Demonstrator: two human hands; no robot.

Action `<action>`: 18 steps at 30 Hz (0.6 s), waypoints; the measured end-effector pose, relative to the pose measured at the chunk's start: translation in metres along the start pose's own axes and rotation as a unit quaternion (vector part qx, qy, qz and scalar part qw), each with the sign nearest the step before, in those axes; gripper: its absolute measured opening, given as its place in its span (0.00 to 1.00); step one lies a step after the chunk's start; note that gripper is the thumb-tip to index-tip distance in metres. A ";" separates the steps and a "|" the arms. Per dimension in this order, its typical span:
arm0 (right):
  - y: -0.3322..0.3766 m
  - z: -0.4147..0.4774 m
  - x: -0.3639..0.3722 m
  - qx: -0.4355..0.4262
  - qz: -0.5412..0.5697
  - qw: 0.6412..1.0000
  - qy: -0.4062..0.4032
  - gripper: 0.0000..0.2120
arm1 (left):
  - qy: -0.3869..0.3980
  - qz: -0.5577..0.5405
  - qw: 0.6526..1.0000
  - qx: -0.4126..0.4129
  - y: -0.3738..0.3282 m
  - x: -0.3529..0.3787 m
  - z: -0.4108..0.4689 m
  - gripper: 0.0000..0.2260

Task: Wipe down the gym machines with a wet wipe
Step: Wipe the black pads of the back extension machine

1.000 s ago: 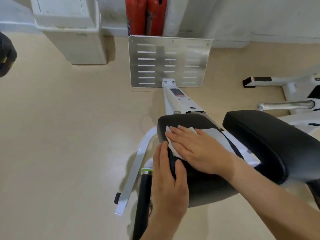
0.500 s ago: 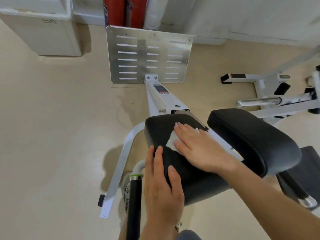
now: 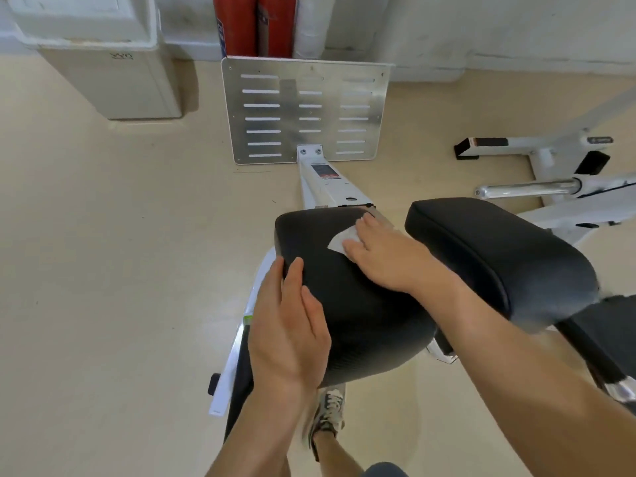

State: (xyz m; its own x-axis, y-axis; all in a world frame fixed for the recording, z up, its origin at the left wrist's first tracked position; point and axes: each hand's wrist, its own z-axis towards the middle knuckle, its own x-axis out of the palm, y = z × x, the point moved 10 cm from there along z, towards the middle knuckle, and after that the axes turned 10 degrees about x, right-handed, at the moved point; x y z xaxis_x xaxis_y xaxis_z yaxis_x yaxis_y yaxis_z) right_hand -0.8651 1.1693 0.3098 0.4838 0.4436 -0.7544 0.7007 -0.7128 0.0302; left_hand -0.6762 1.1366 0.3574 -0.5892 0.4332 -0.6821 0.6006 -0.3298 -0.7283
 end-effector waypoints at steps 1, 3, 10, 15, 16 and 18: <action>-0.001 -0.031 -0.003 -0.017 -0.003 0.999 -0.037 0.28 | 0.001 0.058 0.998 0.029 -0.008 -0.003 0.004 0.25; 0.006 -0.095 -0.004 -0.074 -0.008 0.992 -0.103 0.29 | 0.025 0.172 0.982 0.069 -0.025 -0.001 0.010 0.23; -0.018 -0.052 -0.014 -0.087 0.231 0.969 -0.025 0.23 | 0.115 0.065 0.982 0.137 -0.090 0.042 0.038 0.22; -0.039 -0.044 -0.016 -0.055 0.413 0.909 -0.032 0.31 | 0.124 0.066 0.970 0.197 -0.104 0.055 0.033 0.22; -0.059 -0.051 -0.013 0.009 0.460 0.886 -0.055 0.28 | 0.122 0.093 0.968 0.199 -0.103 0.056 0.032 0.22; -0.087 -0.069 -0.007 0.109 0.487 0.863 -0.077 0.14 | 0.121 0.156 0.955 0.221 -0.106 0.059 0.031 0.20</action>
State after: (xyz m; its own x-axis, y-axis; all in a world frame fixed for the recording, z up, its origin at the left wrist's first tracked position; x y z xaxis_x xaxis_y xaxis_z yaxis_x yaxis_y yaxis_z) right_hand -0.8929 1.2658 0.3576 0.7002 -0.4894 -0.5198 -0.1219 -0.7993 0.5885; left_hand -0.7918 1.1716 0.3923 -0.2449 0.4200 -0.8738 0.4082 -0.7729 -0.4859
